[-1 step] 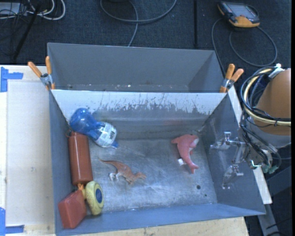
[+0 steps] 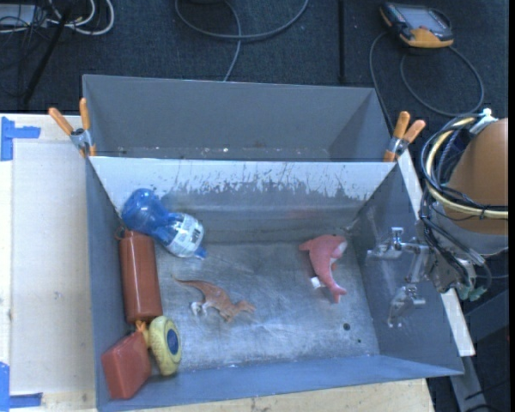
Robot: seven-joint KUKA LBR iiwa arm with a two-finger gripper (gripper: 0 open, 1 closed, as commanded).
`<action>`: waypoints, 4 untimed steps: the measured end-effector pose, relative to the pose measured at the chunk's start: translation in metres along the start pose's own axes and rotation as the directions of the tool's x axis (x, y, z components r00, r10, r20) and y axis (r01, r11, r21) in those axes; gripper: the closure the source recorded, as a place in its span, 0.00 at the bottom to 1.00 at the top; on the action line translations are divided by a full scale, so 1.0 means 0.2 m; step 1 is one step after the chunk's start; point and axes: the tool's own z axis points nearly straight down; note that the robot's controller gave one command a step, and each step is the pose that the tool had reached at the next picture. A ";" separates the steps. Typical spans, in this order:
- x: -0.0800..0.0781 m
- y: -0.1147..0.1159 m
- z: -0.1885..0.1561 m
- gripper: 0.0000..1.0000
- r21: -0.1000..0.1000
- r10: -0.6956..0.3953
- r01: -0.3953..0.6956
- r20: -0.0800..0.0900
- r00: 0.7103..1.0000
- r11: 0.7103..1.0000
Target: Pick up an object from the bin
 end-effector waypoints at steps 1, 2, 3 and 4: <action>-0.12 0.01 0.22 0.00 0.004 -0.200 0.200 0.009 0.980 0.980; -0.27 0.03 0.36 0.00 0.000 -0.550 0.550 0.001 0.835 0.835; -0.38 0.00 0.41 0.00 0.001 -0.489 0.489 0.003 0.872 0.872; -0.49 -0.01 0.77 0.00 0.002 -0.208 0.208 0.011 0.978 0.978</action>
Offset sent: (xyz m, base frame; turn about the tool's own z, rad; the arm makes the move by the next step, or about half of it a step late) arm 0.0688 0.0047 -0.0751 -0.6503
